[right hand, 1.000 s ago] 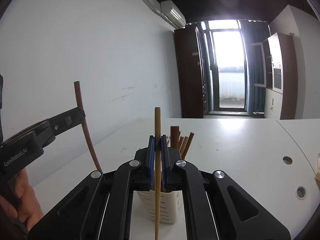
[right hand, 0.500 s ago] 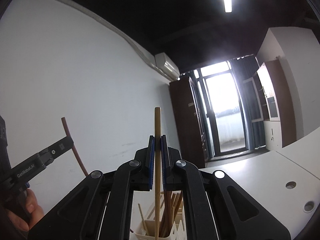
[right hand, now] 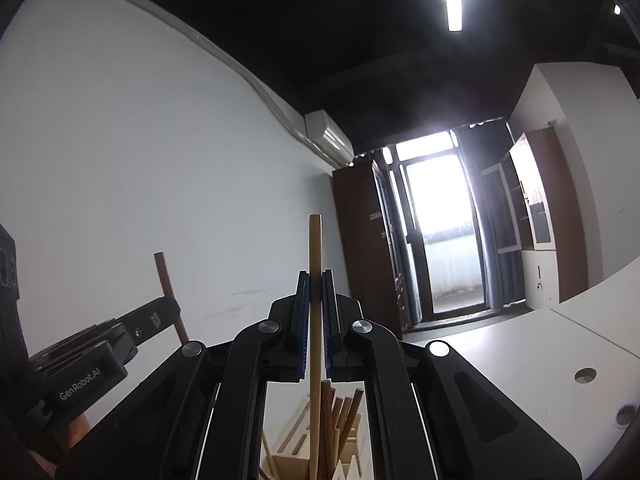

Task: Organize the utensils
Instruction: 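Lower both chopsticks into the holder opening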

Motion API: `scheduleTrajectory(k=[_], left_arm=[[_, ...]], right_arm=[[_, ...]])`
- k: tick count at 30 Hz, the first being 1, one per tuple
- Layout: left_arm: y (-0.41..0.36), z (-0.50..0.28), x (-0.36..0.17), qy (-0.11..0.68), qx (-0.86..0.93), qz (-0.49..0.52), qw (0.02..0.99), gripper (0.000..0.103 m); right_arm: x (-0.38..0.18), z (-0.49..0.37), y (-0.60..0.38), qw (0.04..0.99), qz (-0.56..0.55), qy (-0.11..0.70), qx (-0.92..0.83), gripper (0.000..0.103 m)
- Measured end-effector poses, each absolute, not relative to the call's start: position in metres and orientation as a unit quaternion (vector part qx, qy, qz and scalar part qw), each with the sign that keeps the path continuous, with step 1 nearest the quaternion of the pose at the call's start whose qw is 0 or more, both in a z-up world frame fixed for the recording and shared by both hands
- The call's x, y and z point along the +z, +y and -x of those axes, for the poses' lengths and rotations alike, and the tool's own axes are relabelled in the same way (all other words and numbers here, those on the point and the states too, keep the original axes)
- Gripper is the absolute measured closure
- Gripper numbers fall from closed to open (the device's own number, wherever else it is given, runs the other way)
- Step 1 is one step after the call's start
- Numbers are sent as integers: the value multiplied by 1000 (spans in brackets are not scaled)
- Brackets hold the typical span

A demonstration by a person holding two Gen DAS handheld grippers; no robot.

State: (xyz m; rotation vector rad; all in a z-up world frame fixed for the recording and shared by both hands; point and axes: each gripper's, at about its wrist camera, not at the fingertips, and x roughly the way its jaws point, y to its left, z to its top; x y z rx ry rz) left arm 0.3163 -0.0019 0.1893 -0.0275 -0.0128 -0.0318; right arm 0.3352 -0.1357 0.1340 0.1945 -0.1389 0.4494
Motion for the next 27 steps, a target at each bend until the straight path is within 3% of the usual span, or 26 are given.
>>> scheduleTrajectory(k=[27], left_arm=[[23, -340, 146, 114, -36, 4, 993, 96]], right_arm=[[105, -341, -120, 970, -30, 22, 239, 96]])
